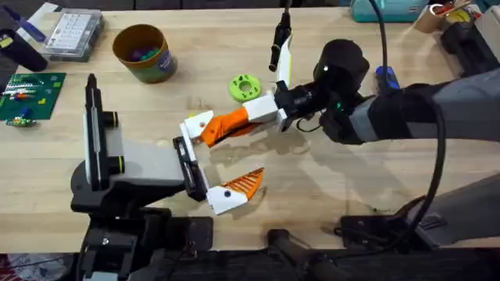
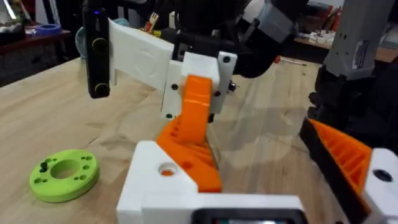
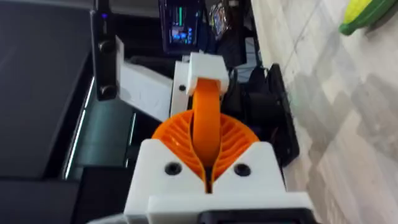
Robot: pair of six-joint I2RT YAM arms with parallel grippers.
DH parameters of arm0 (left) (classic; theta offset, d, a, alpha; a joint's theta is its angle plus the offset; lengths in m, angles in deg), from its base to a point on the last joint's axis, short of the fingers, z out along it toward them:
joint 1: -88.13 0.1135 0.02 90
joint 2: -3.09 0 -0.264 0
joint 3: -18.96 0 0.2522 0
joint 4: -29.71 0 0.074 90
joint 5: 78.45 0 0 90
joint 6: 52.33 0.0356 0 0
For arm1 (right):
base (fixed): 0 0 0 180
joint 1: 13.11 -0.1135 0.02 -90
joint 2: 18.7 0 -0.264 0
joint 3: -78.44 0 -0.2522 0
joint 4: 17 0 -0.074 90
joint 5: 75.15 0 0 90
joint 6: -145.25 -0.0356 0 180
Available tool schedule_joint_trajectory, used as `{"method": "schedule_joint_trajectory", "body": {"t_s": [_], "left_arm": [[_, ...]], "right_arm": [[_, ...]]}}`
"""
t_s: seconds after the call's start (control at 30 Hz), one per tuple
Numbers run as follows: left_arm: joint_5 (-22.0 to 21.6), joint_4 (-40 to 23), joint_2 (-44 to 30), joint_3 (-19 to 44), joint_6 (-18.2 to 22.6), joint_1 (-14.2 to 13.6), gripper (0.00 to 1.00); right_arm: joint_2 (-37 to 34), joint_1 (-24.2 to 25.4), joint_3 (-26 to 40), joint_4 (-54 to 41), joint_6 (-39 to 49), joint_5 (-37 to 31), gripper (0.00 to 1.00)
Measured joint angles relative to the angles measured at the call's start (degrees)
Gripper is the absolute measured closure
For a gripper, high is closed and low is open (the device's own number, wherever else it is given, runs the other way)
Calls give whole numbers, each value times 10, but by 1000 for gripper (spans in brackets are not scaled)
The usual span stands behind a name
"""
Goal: Pick up the gripper from the table and insert it into the empty holder that is missing its gripper. Then pick up a screw, insert it into the mounting hole, and use the screwdriver to tighten it. Finally, clean up the table by picking up the vegetable and placing it into the bucket.
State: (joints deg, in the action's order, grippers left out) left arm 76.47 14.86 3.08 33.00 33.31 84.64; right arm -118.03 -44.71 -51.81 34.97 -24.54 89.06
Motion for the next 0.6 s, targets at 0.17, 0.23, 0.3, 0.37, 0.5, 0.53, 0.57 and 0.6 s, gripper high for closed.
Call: {"method": "schedule_joint_trajectory", "body": {"t_s": [0.17, 0.23, 0.3, 0.37, 0.5, 0.53, 0.57, 0.6], "left_arm": [[0, 0, 0, 0, -5, 0, 11], [-1, -1, 0, 0, -7, 0, 11], [-4, -2, 0, 0, -9, 2, 11], [-6, -2, 0, 0, -9, 3, 11], [-16, -5, 0, 0, -12, 4, 11], [-20, -7, 0, 0, -14, 4, 11], [-24, -10, 0, 0, -16, 4, 11], [-28, -11, 0, 0, -18, 4, 11]], "right_arm": [[0, -5, 0, -3, 5, -32, 983], [0, -10, 0, -5, 6, -46, 983], [0, -16, 0, -6, 6, -57, 983], [0, -23, 0, -6, 7, -69, 983], [1, -35, 0, -14, 15, -93, 983], [2, -37, 0, -23, 19, -101, 983], [3, -39, 0, -30, 22, -108, 983], [4, -41, 0, -34, 24, -114, 983]]}}
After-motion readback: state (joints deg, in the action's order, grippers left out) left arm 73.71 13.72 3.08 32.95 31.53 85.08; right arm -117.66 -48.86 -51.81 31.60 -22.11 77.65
